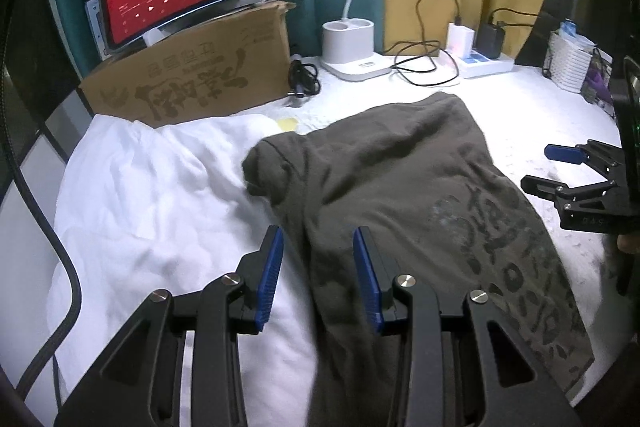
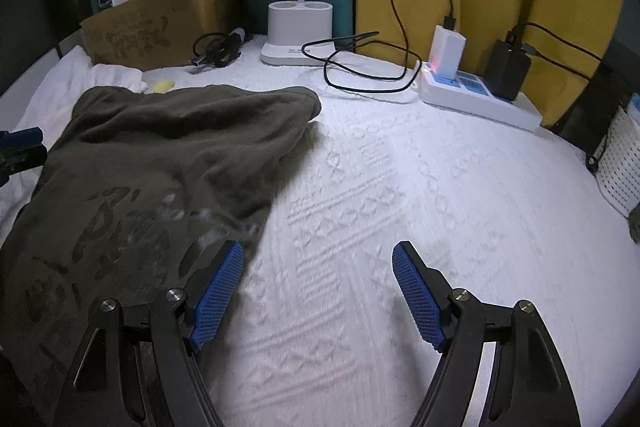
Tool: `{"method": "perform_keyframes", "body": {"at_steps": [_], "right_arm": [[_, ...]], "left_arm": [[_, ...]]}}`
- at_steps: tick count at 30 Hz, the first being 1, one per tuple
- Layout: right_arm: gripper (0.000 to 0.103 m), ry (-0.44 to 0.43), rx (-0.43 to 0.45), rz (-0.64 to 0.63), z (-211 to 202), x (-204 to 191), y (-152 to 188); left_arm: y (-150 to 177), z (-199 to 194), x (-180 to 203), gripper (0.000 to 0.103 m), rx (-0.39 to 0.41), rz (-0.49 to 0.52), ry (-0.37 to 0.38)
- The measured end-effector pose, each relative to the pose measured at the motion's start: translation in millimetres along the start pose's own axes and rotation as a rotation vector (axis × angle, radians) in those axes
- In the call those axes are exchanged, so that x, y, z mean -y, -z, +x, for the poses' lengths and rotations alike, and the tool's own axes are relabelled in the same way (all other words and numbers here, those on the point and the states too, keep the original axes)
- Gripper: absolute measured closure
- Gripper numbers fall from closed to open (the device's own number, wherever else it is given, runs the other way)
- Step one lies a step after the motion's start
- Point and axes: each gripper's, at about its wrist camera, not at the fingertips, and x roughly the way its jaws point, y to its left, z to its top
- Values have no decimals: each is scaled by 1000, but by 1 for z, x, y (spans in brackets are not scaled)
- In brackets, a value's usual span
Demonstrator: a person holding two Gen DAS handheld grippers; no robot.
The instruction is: Fold small clothes
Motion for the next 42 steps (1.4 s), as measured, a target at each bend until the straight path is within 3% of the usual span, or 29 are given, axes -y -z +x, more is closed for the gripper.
{"method": "perform_keyframes", "body": {"at_steps": [5,7,17,21,32,37,38,41,42], "right_arm": [[24,3,11,12,-17,2,13],[24,8,15,20,-23,4,19],[24,26,50,37,-66,15,47],[24,44,70,49,-85,23,55],[24,114,136,115,-138,51,83],[24,151,188,144,-169,61,93],[24,160,198,148,-175,63,94],[24,187,229,159,-195,67,97],[24,196,241,164,-203,68,97]], "left_arm": [[6,-9,15,65,15,13,24],[8,-12,23,54,17,19,32],[22,-30,52,47,54,-32,108],[24,-40,67,46,96,-68,148],[14,-74,108,46,206,-15,204],[13,-99,124,45,312,-10,221],[12,-103,127,43,323,-8,222],[9,-115,135,19,360,-2,231],[7,-121,137,18,380,0,236]]}}
